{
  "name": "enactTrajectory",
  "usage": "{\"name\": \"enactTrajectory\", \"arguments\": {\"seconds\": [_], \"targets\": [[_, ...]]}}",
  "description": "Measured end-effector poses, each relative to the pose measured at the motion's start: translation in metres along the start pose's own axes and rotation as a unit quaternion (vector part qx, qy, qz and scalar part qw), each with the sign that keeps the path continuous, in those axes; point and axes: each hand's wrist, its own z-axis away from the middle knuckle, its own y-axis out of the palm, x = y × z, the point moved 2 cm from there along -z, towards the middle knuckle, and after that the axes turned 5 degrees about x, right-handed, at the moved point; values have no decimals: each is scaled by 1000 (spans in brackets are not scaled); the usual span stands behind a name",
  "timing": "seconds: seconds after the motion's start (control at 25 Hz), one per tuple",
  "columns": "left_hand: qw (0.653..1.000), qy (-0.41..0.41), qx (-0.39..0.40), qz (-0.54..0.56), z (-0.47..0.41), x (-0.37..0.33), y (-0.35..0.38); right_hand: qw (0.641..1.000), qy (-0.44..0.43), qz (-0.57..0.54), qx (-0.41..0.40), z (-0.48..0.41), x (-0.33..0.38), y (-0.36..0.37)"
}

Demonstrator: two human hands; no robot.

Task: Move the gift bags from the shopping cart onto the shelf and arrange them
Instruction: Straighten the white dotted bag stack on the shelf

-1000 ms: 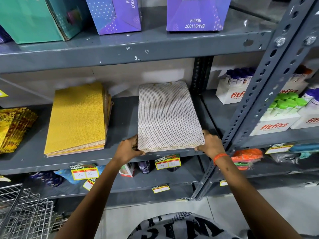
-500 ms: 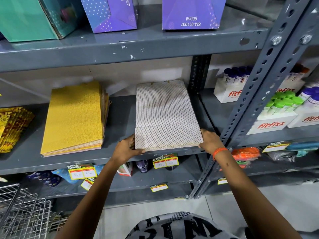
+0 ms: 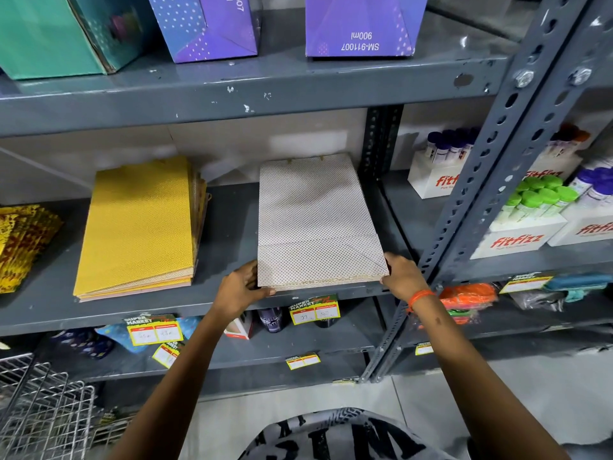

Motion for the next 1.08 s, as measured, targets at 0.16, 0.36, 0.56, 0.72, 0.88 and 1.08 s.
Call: {"name": "enactTrajectory", "arguments": {"seconds": [0.16,0.36,0.56,0.72,0.88,1.08], "targets": [[1000,1,3,7,0,-2,0,1000,-4,2,8,0,0,1],[1000,-6,6,15,0,0,-1,999,5,34,8,-1,-1,3],[1000,-11,11,2,-4,2,-2,999,5,53,-8,0,-3,3],[999,-17,24,18,-7,2,-4,998,10,60,-13,0,-2,3],[999,-10,32,8,-7,-3,-6,998,19,59,-17,-1,-1,3],[999,-7,29,23,-5,-6,-4,997,19,70,-14,-1,1,4]]}}
